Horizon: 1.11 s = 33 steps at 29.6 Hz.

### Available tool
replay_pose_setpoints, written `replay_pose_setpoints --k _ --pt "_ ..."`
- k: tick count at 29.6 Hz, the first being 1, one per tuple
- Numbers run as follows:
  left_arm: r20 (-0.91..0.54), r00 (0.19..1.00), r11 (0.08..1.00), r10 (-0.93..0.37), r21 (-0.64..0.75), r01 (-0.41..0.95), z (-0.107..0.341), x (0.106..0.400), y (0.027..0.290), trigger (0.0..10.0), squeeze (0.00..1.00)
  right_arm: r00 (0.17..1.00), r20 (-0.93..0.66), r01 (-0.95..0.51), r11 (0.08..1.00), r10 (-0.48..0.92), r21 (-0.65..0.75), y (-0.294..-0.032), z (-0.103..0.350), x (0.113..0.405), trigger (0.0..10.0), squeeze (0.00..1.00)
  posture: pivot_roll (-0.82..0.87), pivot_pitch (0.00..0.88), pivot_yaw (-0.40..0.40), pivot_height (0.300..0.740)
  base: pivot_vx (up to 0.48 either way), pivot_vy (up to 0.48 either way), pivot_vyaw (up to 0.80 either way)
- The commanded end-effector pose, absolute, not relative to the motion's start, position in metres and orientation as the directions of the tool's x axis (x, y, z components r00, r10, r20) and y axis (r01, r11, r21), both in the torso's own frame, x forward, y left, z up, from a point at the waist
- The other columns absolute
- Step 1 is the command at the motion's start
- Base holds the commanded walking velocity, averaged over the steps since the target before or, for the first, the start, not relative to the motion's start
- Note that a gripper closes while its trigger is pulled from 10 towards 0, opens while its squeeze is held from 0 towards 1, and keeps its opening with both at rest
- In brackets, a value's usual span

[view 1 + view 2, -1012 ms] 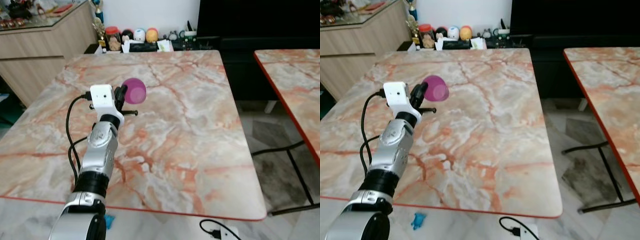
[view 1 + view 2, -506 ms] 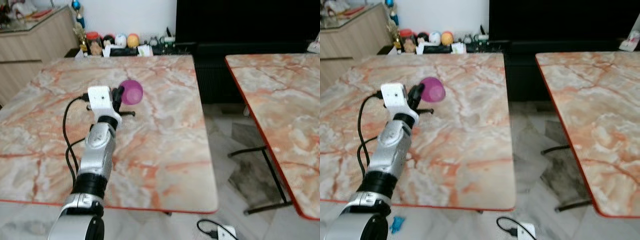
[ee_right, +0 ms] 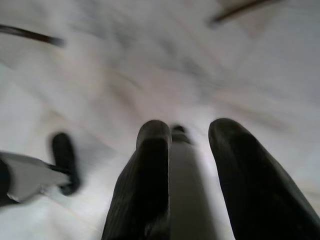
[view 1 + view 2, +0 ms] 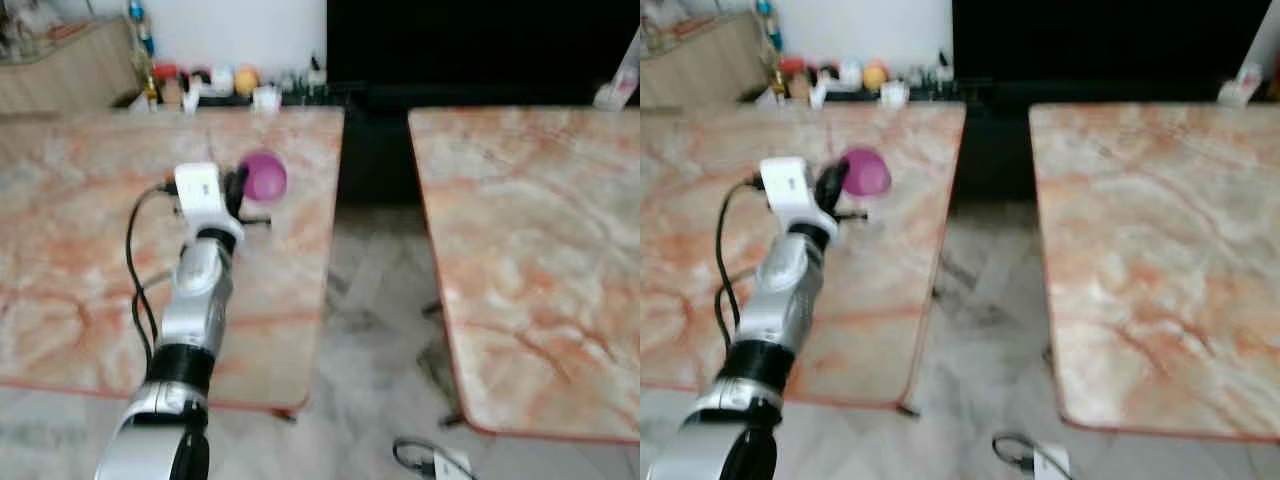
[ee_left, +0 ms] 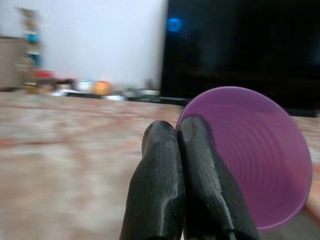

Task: Setting the table

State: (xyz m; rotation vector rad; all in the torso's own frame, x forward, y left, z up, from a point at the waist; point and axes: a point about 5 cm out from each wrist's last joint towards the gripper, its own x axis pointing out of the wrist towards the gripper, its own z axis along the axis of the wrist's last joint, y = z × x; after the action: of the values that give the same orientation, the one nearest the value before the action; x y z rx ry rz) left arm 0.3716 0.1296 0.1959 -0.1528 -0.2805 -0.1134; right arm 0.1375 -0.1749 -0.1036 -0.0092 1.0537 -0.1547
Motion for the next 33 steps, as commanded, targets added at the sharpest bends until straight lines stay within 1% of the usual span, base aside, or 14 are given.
replay_pose_setpoints --k 1,28,33 --pt "0.310 0.947 0.984 -0.083 -0.122 0.127 0.2061 0.3737 0.1331 10.0 0.00 0.481 -0.867 0.120 0.990 -0.127 -0.078 -0.1732 -0.1041 0.1368 10.0 0.00 0.01 0.000 0.052 0.740 0.000 -0.480 0.00" --pt "0.325 0.942 0.985 -0.078 -0.123 0.124 0.2133 0.3758 0.1374 10.0 0.00 0.478 -0.870 0.102 0.992 -0.118 -0.078 -0.1685 -0.1045 0.1369 10.0 0.00 0.02 0.000 0.047 0.740 0.000 -0.480 0.00" --pt "0.326 0.942 0.985 -0.083 -0.119 0.128 0.2157 0.3773 0.1416 10.0 0.00 0.476 -0.872 0.100 0.992 -0.116 -0.077 -0.1660 -0.1052 0.1352 10.0 0.00 0.02 0.000 0.043 0.740 0.000 -0.480 0.00"
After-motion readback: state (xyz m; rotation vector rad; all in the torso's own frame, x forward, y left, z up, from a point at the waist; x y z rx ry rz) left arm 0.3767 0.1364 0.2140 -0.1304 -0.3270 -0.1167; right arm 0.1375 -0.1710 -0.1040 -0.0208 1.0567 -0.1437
